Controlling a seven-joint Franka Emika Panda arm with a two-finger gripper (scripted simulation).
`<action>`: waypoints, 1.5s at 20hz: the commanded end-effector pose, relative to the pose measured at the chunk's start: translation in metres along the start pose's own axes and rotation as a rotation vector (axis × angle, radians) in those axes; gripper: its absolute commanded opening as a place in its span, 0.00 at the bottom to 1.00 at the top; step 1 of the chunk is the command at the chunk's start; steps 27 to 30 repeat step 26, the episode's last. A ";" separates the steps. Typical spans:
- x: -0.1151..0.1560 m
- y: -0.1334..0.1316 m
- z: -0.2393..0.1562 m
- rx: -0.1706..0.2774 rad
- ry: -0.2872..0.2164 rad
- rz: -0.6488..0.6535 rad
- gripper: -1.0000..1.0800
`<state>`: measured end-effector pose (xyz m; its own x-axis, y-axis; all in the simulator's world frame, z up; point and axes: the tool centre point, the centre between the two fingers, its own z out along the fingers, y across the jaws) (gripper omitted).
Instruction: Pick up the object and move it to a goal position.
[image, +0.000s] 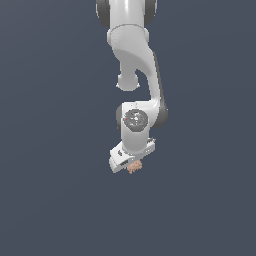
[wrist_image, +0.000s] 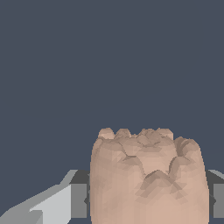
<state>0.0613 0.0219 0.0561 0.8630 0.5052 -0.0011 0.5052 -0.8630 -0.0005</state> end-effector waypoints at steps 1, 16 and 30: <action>-0.001 -0.007 -0.010 -0.001 0.001 0.000 0.00; -0.017 -0.070 -0.105 -0.002 0.000 0.000 0.00; -0.018 -0.087 -0.131 -0.001 0.001 0.000 0.00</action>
